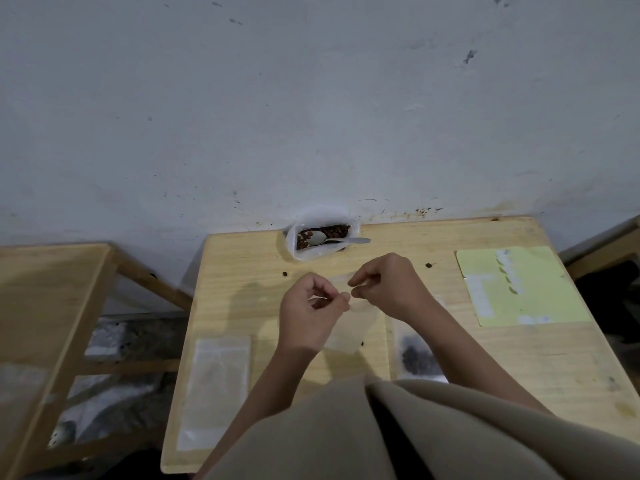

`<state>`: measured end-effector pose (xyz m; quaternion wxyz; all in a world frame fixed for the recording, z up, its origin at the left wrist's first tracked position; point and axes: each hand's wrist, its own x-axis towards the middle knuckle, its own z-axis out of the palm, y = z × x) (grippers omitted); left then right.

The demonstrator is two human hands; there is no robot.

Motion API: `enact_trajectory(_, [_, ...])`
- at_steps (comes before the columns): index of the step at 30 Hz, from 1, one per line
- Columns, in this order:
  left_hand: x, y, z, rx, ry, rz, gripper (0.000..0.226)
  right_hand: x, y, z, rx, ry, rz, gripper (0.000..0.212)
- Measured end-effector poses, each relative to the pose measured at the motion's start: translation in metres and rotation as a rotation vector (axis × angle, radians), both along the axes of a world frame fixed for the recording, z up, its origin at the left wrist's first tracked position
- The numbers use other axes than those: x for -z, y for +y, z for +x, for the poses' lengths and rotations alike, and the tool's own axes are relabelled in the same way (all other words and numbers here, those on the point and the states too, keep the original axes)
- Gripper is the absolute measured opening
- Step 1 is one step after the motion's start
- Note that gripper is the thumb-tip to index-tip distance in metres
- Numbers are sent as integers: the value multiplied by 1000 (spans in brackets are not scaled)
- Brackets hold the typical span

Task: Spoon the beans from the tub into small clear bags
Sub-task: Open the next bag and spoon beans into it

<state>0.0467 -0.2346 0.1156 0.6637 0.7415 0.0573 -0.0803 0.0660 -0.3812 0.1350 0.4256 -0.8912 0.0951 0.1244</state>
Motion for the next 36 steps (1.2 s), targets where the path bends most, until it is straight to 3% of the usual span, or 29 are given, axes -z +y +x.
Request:
enact_trajectory(2, [1,1,-1,5,-45,-2,26,0,1,1,-11,3,10,12])
enact_trajectory(4, [6,8,-4,4,-228,159,40,-3,0,4,-20,0,21,23])
enact_trajectory(7, [24,23,-8,54,-531,479,87,-9,-3,7,-27,3,33,34])
enact_trajectory(10, [53,30,-13,104,-605,750,117,-12,-5,11,-64,33,22,32])
enact_trajectory(12, [67,30,-15,121,-620,840,113,-14,-4,13,-109,76,14,30])
enact_trajectory(18, [93,42,-9,118,-733,816,95,-19,-2,20,-253,200,23,37])
enact_trajectory(24, [104,56,-3,214,-518,886,125,-11,-6,26,-227,241,96,16])
enact_trajectory(29, [85,39,-6,195,-456,835,133,-3,2,24,-219,278,69,37])
enact_trajectory(33, [75,26,0,157,-552,792,111,15,11,24,-142,242,135,24])
enact_trajectory(36, [75,23,9,161,-479,809,112,28,12,30,-63,164,151,6])
